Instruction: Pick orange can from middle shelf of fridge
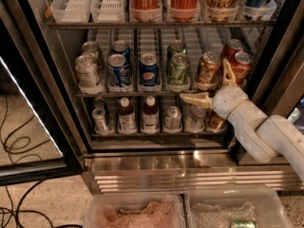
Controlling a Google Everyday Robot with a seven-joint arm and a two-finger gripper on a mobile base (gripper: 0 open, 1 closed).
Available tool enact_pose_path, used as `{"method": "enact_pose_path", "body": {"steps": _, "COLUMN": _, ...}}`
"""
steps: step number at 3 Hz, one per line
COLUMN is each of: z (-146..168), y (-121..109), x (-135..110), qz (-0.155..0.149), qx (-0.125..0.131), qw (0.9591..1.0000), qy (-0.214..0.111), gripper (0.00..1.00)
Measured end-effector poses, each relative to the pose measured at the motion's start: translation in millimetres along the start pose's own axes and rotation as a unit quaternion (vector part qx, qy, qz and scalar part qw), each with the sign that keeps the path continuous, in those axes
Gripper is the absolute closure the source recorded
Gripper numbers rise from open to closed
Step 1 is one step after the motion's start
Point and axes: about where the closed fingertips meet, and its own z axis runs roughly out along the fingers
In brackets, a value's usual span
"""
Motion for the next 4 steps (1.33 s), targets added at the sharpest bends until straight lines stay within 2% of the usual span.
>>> {"method": "enact_pose_path", "body": {"steps": 1, "z": 2, "y": 6, "x": -5, "qz": 0.033, "qx": 0.015, "qw": 0.9993, "qy": -0.001, "gripper": 0.0}}
{"method": "enact_pose_path", "body": {"steps": 4, "z": 8, "y": -9, "x": -6, "qz": 0.015, "qx": 0.027, "qw": 0.9995, "qy": -0.001, "gripper": 0.0}}
